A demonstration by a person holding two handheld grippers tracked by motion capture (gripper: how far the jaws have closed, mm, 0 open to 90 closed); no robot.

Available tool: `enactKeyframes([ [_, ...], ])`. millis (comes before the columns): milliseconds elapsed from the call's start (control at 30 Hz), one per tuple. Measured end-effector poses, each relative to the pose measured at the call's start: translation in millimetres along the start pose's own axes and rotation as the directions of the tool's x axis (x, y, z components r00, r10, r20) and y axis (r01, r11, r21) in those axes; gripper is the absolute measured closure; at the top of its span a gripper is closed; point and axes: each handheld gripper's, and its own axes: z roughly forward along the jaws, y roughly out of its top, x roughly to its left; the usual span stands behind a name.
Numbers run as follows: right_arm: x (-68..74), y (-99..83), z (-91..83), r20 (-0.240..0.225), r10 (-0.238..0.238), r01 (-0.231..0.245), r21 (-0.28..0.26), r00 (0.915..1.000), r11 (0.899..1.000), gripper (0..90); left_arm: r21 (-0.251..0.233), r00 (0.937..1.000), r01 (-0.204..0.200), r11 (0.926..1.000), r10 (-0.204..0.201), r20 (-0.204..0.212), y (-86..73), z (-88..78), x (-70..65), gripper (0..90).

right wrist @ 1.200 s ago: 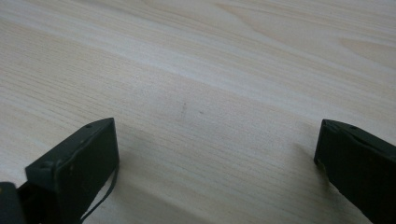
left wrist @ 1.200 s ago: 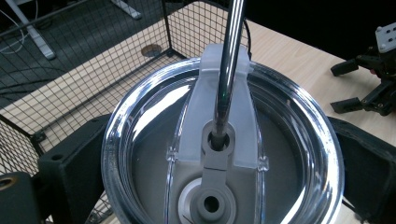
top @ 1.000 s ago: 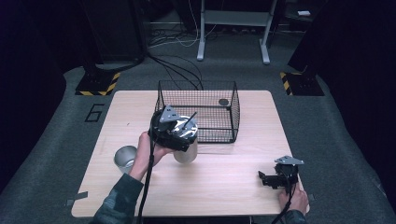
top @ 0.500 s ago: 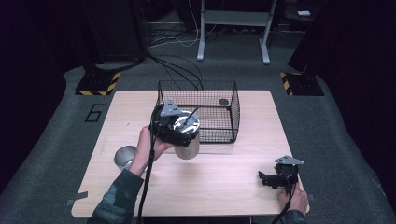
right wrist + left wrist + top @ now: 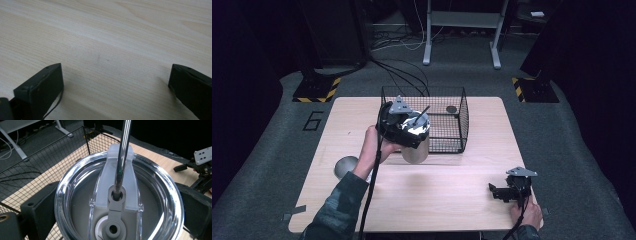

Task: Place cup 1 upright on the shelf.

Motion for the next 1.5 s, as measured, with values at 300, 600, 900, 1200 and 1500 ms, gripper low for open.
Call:
enactKeyframes([
  [300,-0.4,0.0,0.1,0.0,-0.005,0.005,-0.002,1.0,1.0,0.0,-0.02,0.9999,-0.008,0.9998,0.007,-0.01,15.5,1.7,2.4,4.4],
  [600,-0.2,0.0,0.0,0.0,-0.003,0.003,-0.001,1.0,1.0,0.0,-0.031,0.9999,0.001,0.9995,-0.001,-0.013,28.9,4.2,5.2,4.4],
  [900,-0.4,0.0,0.1,0.0,-0.005,0.005,-0.001,1.0,1.0,0.0,-0.028,0.9995,-0.02,0.9994,0.019,-0.025,43.0,11.2,7.8,4.3],
  [1200,-0.4,0.1,0.1,-0.001,-0.005,0.005,-0.001,1.0,1.0,0.0,-0.026,0.999,-0.016,0.9995,0.015,-0.043,53.8,21.1,14.2,4.3],
  [1500,-0.4,0.1,0.1,-0.001,-0.005,0.005,-0.001,1.0,1.0,0.0,-0.022,0.9985,-0.005,0.9997,0.004,-0.054,60.4,34.4,22.4,4.3],
])
